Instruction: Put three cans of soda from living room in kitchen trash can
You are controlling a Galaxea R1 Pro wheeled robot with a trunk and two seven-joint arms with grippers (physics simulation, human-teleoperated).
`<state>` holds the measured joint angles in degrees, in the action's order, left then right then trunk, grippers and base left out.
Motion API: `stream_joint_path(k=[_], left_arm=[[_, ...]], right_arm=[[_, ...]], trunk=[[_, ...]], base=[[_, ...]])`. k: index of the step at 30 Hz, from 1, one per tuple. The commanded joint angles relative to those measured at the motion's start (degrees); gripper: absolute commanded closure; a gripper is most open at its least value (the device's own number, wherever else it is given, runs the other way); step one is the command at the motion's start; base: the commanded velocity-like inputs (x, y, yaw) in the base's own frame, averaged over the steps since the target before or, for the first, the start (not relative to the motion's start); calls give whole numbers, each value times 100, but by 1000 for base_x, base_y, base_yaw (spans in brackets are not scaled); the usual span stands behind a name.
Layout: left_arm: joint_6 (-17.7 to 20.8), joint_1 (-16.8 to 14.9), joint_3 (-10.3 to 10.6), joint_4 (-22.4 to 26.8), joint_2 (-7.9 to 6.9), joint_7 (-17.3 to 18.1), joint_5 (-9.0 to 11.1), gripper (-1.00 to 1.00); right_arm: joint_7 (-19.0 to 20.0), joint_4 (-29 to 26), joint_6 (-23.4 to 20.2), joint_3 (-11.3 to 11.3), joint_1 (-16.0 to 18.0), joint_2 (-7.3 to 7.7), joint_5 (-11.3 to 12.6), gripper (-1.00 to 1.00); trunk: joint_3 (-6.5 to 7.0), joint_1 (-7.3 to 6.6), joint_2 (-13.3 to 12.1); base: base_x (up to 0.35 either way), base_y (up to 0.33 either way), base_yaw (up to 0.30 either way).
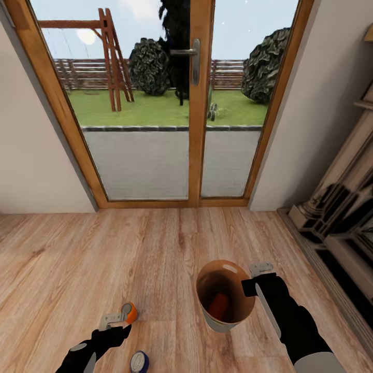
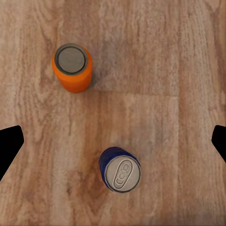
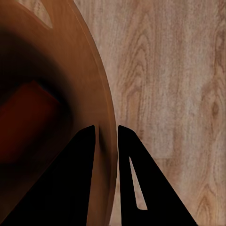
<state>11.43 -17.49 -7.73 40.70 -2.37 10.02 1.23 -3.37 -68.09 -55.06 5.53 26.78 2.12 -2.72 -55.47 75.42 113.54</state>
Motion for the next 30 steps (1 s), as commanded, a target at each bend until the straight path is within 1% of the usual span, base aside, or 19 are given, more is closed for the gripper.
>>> stream_joint_path(k=[1, 10, 17, 30], left_arm=[[0, 0, 0, 0, 0, 0, 0, -100], [0, 0, 0, 0, 0, 0, 0, -100], [0, 0, 0, 0, 0, 0, 0, -100], [0, 0, 0, -5, 0, 0, 0, -100]], right_arm=[[29, -2, 4, 0, 2, -1, 70, 100], [29, -5, 4, -4, 1, -1, 70, 100], [29, -174, -10, -8, 2, -1, 63, 100], [29, -205, -13, -8, 2, -1, 61, 100]], trunk=[[-18, 22, 42], [-179, 220, 403], [-305, 374, 684], [-538, 659, 1205]], base=[[0, 0, 0], [0, 0, 0], [0, 0, 0], [0, 0, 0]])
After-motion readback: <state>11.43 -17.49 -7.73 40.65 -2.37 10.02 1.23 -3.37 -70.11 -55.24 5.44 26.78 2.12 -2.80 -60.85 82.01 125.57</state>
